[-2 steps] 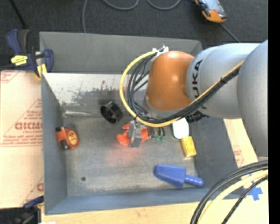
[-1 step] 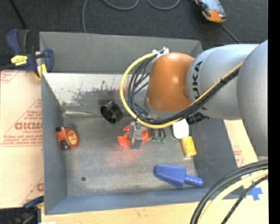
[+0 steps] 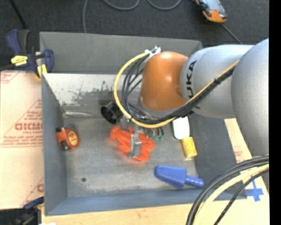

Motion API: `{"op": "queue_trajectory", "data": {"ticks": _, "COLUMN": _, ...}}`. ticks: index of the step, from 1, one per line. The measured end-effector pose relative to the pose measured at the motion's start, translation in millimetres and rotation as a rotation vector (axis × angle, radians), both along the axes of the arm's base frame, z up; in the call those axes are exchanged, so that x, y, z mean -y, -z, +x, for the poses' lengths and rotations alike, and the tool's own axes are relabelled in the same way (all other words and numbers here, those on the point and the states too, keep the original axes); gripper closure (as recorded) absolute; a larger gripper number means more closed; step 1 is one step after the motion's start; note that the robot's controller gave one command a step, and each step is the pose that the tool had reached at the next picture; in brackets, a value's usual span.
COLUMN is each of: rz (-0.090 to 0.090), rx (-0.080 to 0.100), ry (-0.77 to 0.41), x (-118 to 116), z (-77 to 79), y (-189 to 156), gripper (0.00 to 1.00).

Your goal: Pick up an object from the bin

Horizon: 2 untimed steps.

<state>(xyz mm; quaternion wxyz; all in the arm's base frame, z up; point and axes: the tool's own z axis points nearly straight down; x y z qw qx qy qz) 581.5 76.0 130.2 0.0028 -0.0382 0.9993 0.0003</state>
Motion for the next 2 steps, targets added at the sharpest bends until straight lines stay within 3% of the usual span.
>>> {"op": "queue_trajectory", "data": {"ticks": 1, "rz": 0.0, "rx": 0.0, "ry": 0.001, "x": 0, "z": 0.1, "y": 0, "gripper": 0.0}}
{"op": "queue_trajectory", "data": {"ticks": 2, "rz": 0.001, "rx": 0.003, "ry": 0.015, "x": 8, "z": 12.5, "y": 31, "gripper": 0.0}}
